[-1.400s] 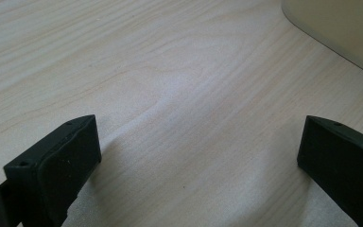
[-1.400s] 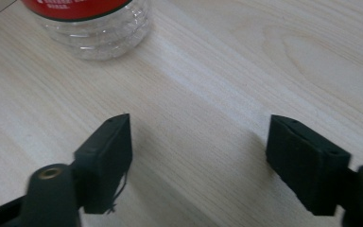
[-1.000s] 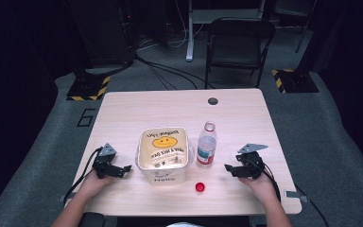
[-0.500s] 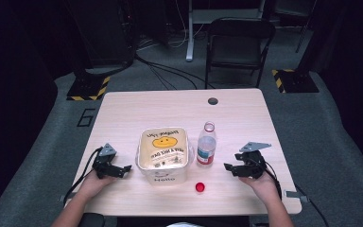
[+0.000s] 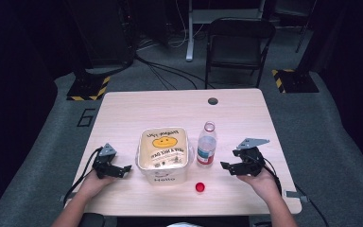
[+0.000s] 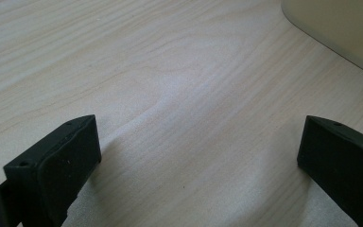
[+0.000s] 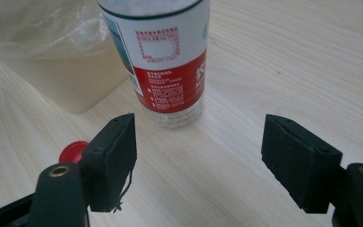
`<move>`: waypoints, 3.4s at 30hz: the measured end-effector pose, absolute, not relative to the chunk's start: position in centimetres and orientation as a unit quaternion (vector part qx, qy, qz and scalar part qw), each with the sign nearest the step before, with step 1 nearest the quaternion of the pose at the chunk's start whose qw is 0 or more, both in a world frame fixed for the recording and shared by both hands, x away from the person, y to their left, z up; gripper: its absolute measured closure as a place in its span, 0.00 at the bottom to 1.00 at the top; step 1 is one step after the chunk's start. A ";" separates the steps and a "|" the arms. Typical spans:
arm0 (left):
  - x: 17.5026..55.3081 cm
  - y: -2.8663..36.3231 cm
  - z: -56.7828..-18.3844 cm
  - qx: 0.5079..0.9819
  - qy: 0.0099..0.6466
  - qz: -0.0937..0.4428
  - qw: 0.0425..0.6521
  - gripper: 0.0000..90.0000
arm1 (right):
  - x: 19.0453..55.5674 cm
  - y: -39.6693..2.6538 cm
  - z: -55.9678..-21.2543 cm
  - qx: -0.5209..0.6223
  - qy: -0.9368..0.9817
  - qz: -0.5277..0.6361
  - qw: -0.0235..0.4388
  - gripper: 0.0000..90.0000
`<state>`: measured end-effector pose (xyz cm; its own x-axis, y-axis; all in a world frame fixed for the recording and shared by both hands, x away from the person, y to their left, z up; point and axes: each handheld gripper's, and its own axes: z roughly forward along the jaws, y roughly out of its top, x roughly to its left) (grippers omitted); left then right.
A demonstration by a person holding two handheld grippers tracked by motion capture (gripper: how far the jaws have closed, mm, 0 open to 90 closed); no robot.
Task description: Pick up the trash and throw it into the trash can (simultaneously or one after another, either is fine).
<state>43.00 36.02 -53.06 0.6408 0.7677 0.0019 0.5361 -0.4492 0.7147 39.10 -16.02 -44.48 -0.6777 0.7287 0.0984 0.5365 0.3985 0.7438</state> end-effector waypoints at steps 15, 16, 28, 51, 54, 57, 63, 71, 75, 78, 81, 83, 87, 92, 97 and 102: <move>43.0 36.0 -53.1 0.835 0.390 0.165 0.351 0.00 | 39.8 -15.1 -44.1 0.382 0.819 0.411 0.120 0.18; 43.0 36.0 -53.1 0.834 0.391 0.166 0.351 0.00 | 39.8 -15.0 -44.1 0.381 0.819 0.411 0.120 0.17; 43.0 36.0 -53.1 0.835 0.390 0.165 0.351 0.00 | 40.2 -13.8 -43.5 0.371 0.820 0.418 0.124 0.15; 43.0 36.0 -53.1 0.835 0.390 0.165 0.351 0.00 | 40.9 -11.8 -42.4 0.358 0.821 0.424 0.135 0.07; 43.0 36.0 -53.1 0.835 0.390 0.165 0.351 0.00 | 41.0 -11.6 -42.3 0.356 0.822 0.424 0.135 0.07; 43.0 36.0 -53.1 0.835 0.390 0.165 0.351 0.00 | 41.1 -11.4 -42.2 0.354 0.823 0.424 0.135 0.07; 43.0 36.0 -53.1 0.835 0.390 0.165 0.351 0.00 | 41.4 -11.0 -42.1 0.350 0.825 0.422 0.136 0.07; 43.0 36.0 -53.1 0.835 0.391 0.166 0.351 0.00 | 41.8 -10.6 -42.2 0.352 0.824 0.421 0.140 0.09; 43.0 36.0 -53.1 0.835 0.390 0.165 0.351 0.00 | 42.0 -10.5 -42.1 0.352 0.822 0.423 0.146 0.11; 43.0 36.0 -53.1 0.835 0.391 0.166 0.351 0.00 | 42.1 -10.4 -42.1 0.353 0.820 0.427 0.146 0.12; 43.0 36.0 -53.1 0.835 0.391 0.166 0.351 0.00 | 42.3 -10.2 -42.0 0.349 0.820 0.428 0.149 0.13; 43.0 36.0 -53.1 0.835 0.391 0.166 0.351 0.00 | 42.3 -10.0 -41.9 0.349 0.820 0.429 0.148 0.15; 43.0 36.0 -53.1 0.835 0.390 0.165 0.351 0.00 | 42.4 -9.6 -41.9 0.343 0.823 0.429 0.146 0.16; 43.0 36.0 -53.1 0.835 0.390 0.165 0.351 0.00 | 42.5 -9.2 -41.9 0.341 0.823 0.430 0.147 0.17; 43.0 36.0 -53.1 0.835 0.390 0.165 0.351 0.00 | 42.4 -9.1 -41.7 0.334 0.822 0.436 0.149 0.25; 43.0 36.0 -53.1 0.835 0.390 0.166 0.351 0.00 | 42.3 -9.0 -41.5 0.328 0.824 0.434 0.154 0.27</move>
<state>43.00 36.02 -53.06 0.6405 0.7680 0.0025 0.5356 -0.4490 0.7152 42.34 -9.04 -41.46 -0.7366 0.6756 0.0308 0.4077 0.4072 0.8173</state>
